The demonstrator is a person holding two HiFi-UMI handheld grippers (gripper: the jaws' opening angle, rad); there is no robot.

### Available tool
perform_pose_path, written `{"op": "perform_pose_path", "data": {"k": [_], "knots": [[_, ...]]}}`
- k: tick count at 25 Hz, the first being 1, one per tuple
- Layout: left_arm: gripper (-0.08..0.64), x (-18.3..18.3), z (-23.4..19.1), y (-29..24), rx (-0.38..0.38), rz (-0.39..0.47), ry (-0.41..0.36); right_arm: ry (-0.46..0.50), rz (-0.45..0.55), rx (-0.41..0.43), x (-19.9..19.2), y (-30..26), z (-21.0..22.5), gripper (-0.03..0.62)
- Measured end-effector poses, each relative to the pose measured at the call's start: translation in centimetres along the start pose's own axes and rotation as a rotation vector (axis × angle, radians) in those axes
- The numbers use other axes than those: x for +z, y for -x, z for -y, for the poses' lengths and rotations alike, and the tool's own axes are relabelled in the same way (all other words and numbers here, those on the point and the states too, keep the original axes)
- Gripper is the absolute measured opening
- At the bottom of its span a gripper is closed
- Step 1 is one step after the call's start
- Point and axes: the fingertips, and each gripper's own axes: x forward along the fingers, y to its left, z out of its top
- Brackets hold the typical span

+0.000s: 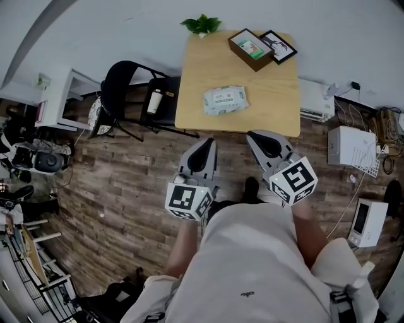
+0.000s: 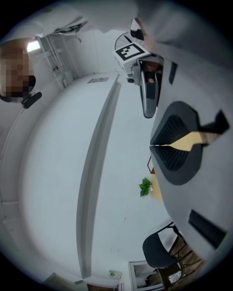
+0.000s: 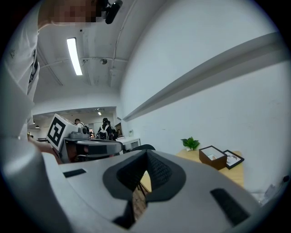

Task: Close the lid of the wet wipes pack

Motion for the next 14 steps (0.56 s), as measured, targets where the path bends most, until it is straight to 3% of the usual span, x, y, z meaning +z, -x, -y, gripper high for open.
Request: {"op": "perform_pose_path", "data": {"k": [14], "knots": [[0.011, 0.0, -0.1, 1.0, -0.024, -0.003, -0.006, 0.012, -0.001, -0.01, -0.1, 0.2, -1.7, 0.0]]}}
